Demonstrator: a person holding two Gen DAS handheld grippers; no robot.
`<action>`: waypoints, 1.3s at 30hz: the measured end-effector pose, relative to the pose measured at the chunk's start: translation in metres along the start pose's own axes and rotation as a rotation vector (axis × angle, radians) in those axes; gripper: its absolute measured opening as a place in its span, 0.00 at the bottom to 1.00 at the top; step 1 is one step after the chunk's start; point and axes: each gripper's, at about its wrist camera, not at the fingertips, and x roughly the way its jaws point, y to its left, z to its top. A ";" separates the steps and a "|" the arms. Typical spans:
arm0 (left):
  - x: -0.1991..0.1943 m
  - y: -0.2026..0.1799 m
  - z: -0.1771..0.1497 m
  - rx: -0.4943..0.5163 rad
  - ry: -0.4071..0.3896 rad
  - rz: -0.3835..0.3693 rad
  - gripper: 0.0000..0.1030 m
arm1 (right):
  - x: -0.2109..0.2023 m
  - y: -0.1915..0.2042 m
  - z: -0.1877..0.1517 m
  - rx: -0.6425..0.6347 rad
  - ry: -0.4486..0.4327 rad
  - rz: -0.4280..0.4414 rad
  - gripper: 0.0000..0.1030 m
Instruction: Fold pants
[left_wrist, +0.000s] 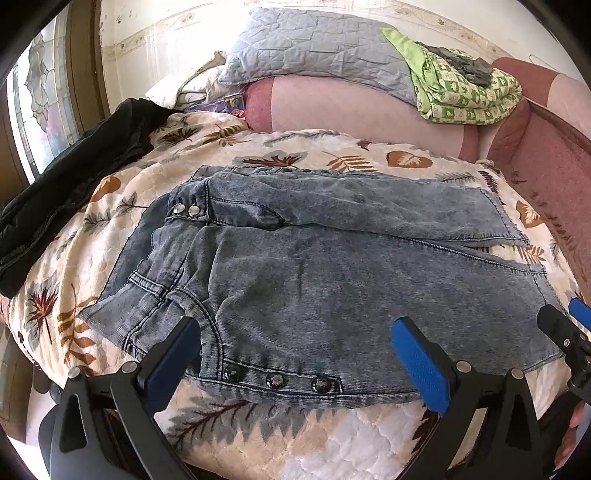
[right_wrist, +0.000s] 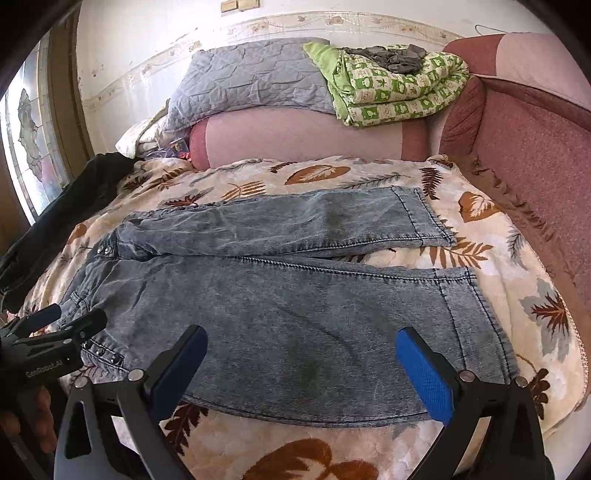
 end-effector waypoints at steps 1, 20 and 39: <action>0.000 0.000 0.000 0.000 0.002 0.000 1.00 | 0.000 0.000 0.000 0.000 0.001 0.001 1.00; 0.000 0.004 -0.001 0.002 0.008 0.020 1.00 | 0.005 0.000 0.000 0.013 0.004 0.029 1.00; -0.003 0.013 0.003 -0.018 0.026 0.011 1.00 | -0.006 -0.016 -0.003 0.041 0.003 0.019 1.00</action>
